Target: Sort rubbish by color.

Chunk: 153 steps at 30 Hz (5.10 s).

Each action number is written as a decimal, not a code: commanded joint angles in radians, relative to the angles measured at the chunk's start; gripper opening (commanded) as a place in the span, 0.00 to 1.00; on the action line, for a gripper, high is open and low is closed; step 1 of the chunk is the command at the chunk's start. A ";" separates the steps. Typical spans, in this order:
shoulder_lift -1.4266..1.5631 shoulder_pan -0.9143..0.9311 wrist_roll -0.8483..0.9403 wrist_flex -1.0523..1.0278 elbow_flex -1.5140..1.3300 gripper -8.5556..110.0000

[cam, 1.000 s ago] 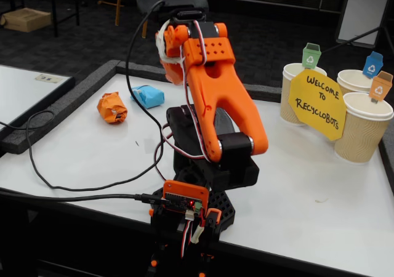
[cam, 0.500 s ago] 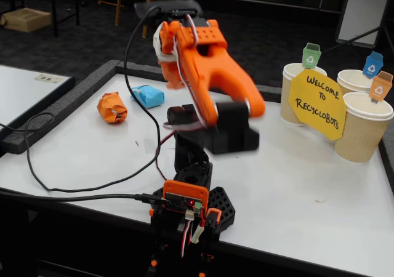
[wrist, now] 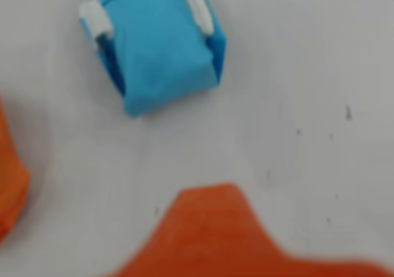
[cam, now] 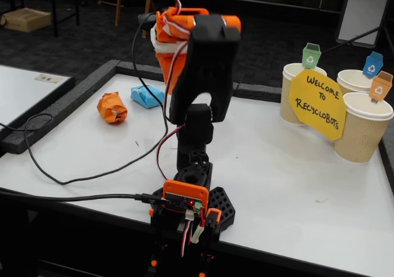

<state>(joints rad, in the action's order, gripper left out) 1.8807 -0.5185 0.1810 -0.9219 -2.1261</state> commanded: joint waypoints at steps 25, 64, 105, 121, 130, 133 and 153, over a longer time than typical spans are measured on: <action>-0.512 -0.078 0.021 -0.086 0.603 0.27; -0.583 -0.051 0.021 -0.124 0.816 0.18; -0.942 -0.147 0.021 -0.138 1.137 0.32; -0.983 -0.153 0.021 -0.150 1.224 0.07; -0.982 -0.150 0.021 -0.187 1.258 0.07; -0.980 -0.137 0.021 -0.236 1.305 0.07; -0.597 -0.015 0.021 -0.445 1.335 0.07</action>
<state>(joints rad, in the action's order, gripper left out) 0.8989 -0.5752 0.1810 -1.4113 -0.7378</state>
